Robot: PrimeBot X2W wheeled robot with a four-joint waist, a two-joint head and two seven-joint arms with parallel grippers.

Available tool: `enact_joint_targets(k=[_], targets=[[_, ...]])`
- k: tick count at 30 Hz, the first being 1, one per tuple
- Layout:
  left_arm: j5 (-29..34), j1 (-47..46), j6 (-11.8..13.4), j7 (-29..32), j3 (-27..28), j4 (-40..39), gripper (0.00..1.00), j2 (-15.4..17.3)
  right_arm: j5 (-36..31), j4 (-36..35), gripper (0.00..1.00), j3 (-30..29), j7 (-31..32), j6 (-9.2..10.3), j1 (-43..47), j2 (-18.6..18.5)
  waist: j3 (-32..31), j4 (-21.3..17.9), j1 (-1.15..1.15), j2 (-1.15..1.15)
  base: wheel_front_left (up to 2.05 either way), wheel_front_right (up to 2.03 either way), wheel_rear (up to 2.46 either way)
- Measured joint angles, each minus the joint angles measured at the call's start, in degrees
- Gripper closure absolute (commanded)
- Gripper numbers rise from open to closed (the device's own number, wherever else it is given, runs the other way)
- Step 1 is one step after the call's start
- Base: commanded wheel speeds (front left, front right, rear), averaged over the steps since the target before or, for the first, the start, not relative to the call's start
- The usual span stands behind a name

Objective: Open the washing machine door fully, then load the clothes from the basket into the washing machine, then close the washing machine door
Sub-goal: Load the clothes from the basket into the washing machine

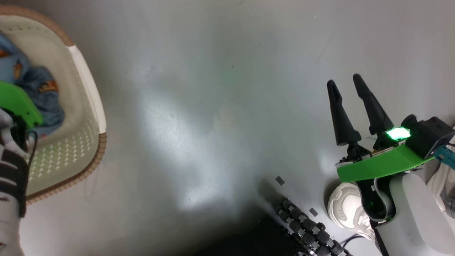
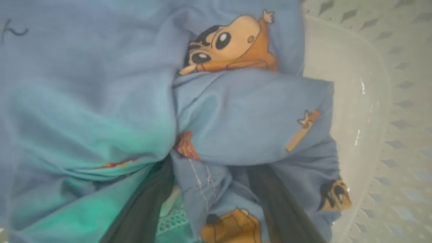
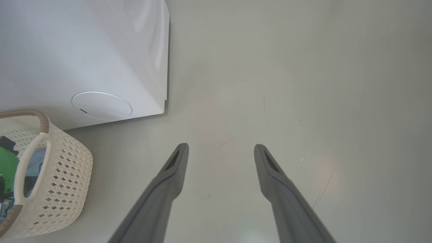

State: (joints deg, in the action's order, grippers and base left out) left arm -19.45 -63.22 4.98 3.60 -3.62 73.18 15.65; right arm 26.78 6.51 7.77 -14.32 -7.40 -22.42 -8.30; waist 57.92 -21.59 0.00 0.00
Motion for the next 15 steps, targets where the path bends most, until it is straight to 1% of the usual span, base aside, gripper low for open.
enact_joint_targets(k=[9,15], targets=[[0.0,-2.9,1.8,-1.6,-0.8,-1.0,0.00,-0.3,0.6,-0.2,0.00,-0.5,0.0,0.00,-0.3,0.0,2.4,-0.6,0.00,0.00,0.00,0.00,0.00],[-0.1,-2.9,1.8,-1.4,-1.2,-1.1,0.00,-0.5,0.6,-0.2,0.00,-0.8,0.0,0.00,-0.3,0.2,2.2,-0.1,0.00,0.00,0.00,0.00,0.00]])
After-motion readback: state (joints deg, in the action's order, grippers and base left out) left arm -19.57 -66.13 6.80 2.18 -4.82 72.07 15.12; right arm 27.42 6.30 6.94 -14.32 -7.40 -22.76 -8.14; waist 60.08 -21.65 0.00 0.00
